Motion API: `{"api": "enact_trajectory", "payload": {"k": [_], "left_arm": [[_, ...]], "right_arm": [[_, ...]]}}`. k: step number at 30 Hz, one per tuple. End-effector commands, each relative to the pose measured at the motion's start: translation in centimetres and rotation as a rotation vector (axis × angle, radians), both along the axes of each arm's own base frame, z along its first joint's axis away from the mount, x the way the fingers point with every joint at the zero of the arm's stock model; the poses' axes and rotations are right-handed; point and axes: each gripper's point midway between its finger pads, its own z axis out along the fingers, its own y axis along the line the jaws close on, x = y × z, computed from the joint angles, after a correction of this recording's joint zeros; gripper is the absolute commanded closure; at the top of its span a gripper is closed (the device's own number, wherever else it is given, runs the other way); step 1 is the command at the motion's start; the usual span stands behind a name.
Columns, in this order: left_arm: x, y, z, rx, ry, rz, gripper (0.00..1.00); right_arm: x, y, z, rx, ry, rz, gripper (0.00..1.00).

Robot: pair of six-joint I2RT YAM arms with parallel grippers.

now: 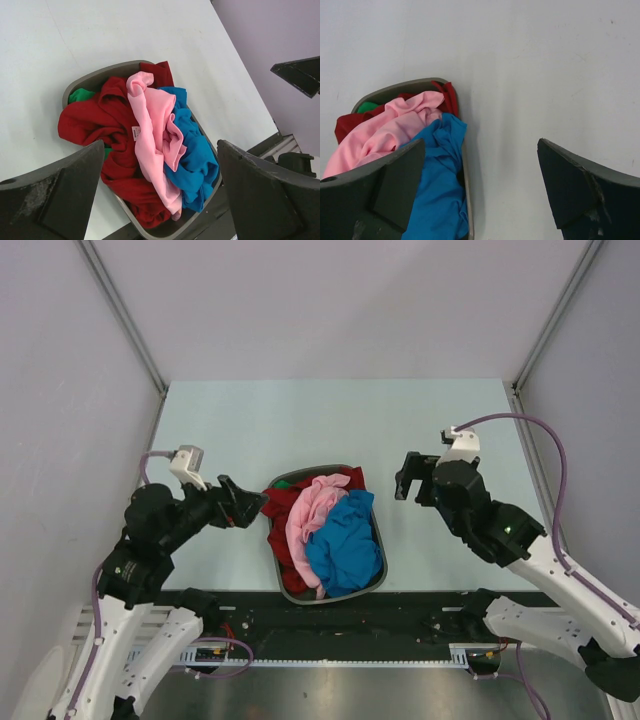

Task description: Fold and stack the t-shirts

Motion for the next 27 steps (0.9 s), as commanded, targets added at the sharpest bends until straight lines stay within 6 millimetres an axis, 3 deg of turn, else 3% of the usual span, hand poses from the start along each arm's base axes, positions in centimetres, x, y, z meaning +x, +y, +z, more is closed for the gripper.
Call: {"api": "enact_trajectory", "payload": {"k": [1,6,7,11,16,19,23,27], "left_arm": [[0.5,-0.5,-0.2,-0.012,0.013,-0.012,0.01],[0.8,-1.1,-1.3,-0.024,0.053,-0.035,0.01],[0.8,-1.3,-1.5,-0.025,0.059,-0.041,0.00],[0.8,-1.2,-2.4,-0.035,0.104,-0.021,0.00],[0.2,-1.0,-3.8,-0.051,0.179,0.000,0.03],[0.3,-0.8,-4.9,-0.055,0.210,0.033,0.03],[0.5,-0.6,-5.9,-0.059,0.257,0.059,0.04],[0.5,-1.2,-6.1,-0.085,0.271,0.038,0.05]], "right_arm": [[0.1,1.4,1.9,0.003,-0.074,0.041,0.00],[-0.1,4.2,-1.0,-0.035,0.027,0.156,0.00],[0.2,4.6,-2.3,-0.067,0.065,0.158,0.00],[0.1,4.4,-6.6,-0.163,0.193,0.124,0.00],[-2.1,5.0,-11.4,-0.146,0.328,0.171,0.00],[-3.1,5.7,-12.6,-0.084,0.360,0.196,0.00],[-4.8,5.6,-15.6,-0.080,0.436,0.203,0.00],[-5.8,6.9,-16.3,-0.056,0.430,0.232,0.00]]}}
